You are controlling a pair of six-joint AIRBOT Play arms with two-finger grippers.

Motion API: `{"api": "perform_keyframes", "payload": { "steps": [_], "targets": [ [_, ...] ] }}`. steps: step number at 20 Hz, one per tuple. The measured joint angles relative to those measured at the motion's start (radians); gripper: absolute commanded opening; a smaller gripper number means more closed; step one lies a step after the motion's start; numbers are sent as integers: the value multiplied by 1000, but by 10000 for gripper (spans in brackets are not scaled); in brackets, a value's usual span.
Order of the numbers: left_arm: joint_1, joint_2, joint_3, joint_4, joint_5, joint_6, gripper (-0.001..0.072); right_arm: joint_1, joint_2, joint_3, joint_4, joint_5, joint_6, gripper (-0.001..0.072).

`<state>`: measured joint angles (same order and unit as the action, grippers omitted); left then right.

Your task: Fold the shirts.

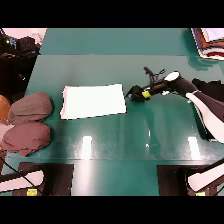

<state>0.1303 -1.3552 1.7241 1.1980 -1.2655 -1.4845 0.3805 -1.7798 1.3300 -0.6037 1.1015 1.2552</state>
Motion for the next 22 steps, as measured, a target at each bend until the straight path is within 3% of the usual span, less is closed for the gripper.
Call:
{"api": "perform_keyframes", "payload": {
  "steps": [2,4,5,6,10,14,22],
  "targets": [
    [0,0,-1,-3,0,0,26,47,-65,64,36,5,-2,533],
    [0,0,-1,-14,-3,0,25,96,-127,134,58,7,-2,266],
    [0,0,-1,-22,-4,0,25,117,-154,169,58,7,-2,67],
    [0,0,-1,-29,-5,0,25,135,-174,202,63,8,-2,15],
    [-37,0,-1,-51,-7,0,24,158,-206,301,73,19,-4,15],
    [-149,0,-1,-47,-7,9,25,71,-119,292,22,22,-3,15],
    [-326,0,-1,-43,36,24,25,-452,253,85,-115,-21,18,15]
  ]
}}
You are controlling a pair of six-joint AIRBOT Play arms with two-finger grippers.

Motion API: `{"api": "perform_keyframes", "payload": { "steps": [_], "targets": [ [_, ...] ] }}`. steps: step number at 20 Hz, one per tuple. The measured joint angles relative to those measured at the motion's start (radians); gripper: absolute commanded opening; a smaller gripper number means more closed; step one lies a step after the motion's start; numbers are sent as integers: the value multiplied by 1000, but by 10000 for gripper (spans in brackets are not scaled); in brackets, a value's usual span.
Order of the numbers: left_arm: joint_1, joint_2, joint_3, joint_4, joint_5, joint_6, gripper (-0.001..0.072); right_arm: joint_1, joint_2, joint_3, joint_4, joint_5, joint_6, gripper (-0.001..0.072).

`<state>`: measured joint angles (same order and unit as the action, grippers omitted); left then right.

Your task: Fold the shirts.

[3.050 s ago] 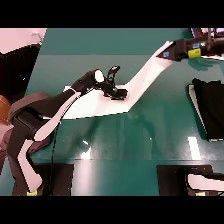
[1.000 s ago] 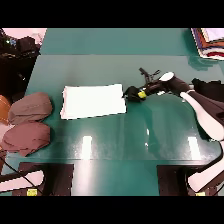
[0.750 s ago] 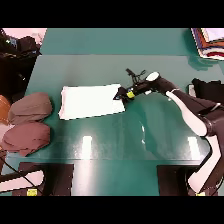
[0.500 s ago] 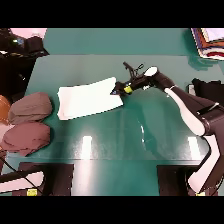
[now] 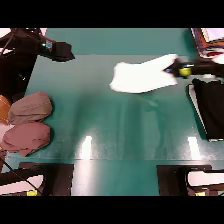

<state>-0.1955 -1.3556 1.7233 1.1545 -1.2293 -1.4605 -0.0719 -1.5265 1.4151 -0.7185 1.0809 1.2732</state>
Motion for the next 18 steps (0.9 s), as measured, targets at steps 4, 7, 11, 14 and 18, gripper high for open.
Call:
{"api": "perform_keyframes", "payload": {
  "steps": [4,7,11,14,18],
  "targets": [
    [-43,0,0,-2,38,-2,25,-275,93,-32,-11,-16,1,15],
    [-63,0,0,-7,56,-4,26,-405,116,-37,-10,-32,2,15],
    [-71,0,0,-8,66,-6,25,-484,126,33,-8,-52,-8,15],
    [-73,0,0,-10,68,-7,25,-505,128,138,-10,-44,-14,15],
    [-73,0,0,-10,69,-7,26,-515,132,265,-16,46,-16,15]
  ]
}}
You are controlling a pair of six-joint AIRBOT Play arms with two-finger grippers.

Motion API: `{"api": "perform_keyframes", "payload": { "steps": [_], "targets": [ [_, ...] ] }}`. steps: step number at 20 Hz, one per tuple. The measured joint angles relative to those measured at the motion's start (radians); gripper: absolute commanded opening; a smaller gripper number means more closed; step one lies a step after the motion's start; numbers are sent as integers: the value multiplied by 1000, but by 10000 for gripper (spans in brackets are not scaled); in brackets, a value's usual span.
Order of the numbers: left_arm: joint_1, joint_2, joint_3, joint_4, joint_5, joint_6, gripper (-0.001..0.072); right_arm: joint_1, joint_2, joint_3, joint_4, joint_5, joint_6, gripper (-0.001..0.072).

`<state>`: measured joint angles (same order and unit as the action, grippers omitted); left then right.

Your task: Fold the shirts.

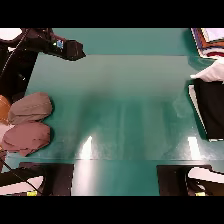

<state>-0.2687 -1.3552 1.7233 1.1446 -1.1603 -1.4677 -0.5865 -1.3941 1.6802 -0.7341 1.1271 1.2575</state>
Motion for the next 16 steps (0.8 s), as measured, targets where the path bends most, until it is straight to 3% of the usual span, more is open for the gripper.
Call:
{"api": "perform_keyframes", "payload": {
  "steps": [4,9,16],
  "targets": [
    [0,0,0,0,0,0,26,-2,34,50,-74,93,35,15],
    [0,0,0,0,-3,3,26,-3,103,46,-318,185,114,15],
    [0,0,0,3,-8,24,26,-18,253,-235,-608,249,164,16]
  ]
}}
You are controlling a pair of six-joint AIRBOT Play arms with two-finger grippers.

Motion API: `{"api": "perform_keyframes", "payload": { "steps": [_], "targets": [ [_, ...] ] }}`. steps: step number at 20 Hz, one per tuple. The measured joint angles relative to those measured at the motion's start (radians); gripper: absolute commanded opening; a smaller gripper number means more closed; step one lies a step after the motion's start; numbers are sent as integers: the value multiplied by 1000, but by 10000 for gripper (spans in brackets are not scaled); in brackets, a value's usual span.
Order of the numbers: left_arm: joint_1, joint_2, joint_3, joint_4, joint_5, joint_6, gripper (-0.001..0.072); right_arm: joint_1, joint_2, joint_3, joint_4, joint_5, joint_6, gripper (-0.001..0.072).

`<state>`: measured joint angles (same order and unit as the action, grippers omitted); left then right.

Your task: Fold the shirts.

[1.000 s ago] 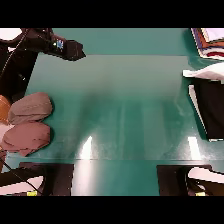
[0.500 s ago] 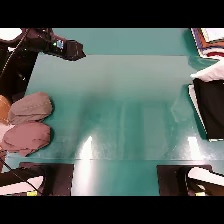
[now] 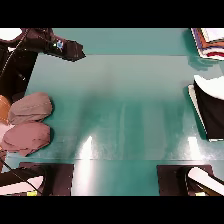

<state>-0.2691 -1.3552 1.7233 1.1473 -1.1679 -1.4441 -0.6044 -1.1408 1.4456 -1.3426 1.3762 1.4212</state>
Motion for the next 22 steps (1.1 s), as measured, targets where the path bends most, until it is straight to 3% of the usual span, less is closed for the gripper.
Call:
{"api": "perform_keyframes", "payload": {
  "steps": [2,3,5,6,11,15,16,20,22],
  "targets": [
    [0,0,0,0,-2,6,26,-35,39,-88,-38,7,6,19],
    [0,0,0,1,-3,6,26,-59,55,-129,-53,9,7,80],
    [0,0,0,1,-3,10,26,-108,81,-196,-79,12,9,588],
    [0,0,0,1,-3,10,26,-130,89,-223,-82,11,9,638],
    [0,0,0,1,-5,12,26,-161,103,-240,-35,-2,10,631],
    [0,0,0,3,8,12,26,3,104,-164,132,-19,10,622],
    [0,0,0,3,7,12,26,64,104,-147,164,-27,10,550],
    [0,0,0,2,8,12,26,354,104,-93,234,-73,10,11],
    [0,0,0,1,8,12,26,493,104,-80,249,-102,10,18]
  ]
}}
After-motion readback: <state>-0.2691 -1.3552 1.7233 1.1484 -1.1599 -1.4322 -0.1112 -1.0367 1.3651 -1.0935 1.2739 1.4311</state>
